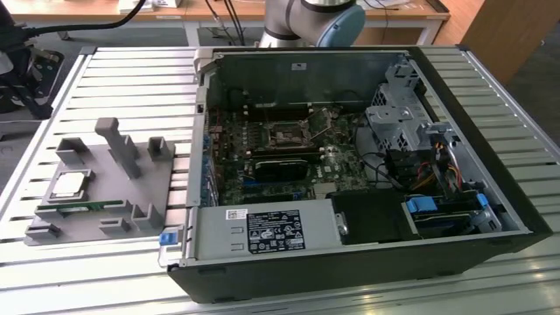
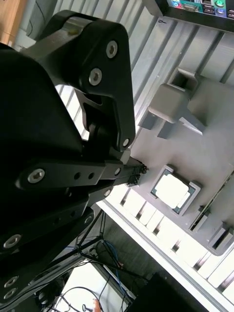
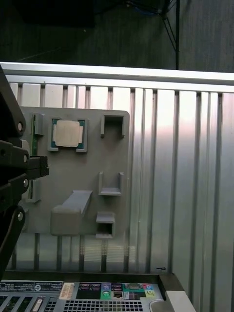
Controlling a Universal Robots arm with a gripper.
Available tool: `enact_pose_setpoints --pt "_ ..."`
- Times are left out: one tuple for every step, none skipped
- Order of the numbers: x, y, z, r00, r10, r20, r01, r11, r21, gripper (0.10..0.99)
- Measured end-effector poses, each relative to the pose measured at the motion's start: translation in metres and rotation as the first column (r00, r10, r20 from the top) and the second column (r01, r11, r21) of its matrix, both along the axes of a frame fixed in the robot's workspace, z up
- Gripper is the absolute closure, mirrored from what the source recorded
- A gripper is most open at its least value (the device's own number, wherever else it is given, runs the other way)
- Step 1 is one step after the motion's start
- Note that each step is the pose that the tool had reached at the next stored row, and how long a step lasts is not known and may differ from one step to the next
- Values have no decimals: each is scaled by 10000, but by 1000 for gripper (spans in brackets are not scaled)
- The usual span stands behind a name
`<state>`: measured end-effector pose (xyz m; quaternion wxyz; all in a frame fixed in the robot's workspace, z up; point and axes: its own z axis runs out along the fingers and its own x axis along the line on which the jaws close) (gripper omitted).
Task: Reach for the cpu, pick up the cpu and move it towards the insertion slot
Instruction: 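Pick up the cpu and move it towards the insertion slot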
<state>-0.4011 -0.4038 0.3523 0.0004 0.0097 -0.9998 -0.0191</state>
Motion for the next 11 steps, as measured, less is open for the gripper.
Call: enact_pose_setpoints --pt "-5 -1 -7 10000 2 1 -2 10000 0 980" --pt "-11 -2 -14 10000 3 1 -3 10000 0 980" --pt "-16 -3 -20 10000 3 0 -3 10000 0 980" --pt "-19 -3 -26 10000 3 0 -3 10000 0 980" --pt "-24 -3 -32 10000 2 -2 -2 10000 -2 980" --pt "-26 -3 -38 10000 3 -1 -3 10000 -1 980" --pt "-29 -3 -44 10000 3 -1 -3 10000 -1 980" --pt "-32 -3 -49 10000 3 -1 -3 10000 -1 980" --pt "-34 -3 -54 10000 3 0 -3 10000 0 980" --pt "-36 -3 -59 10000 3 0 -3 10000 0 980" --pt "-38 -3 -63 10000 3 -1 -3 10000 0 980"
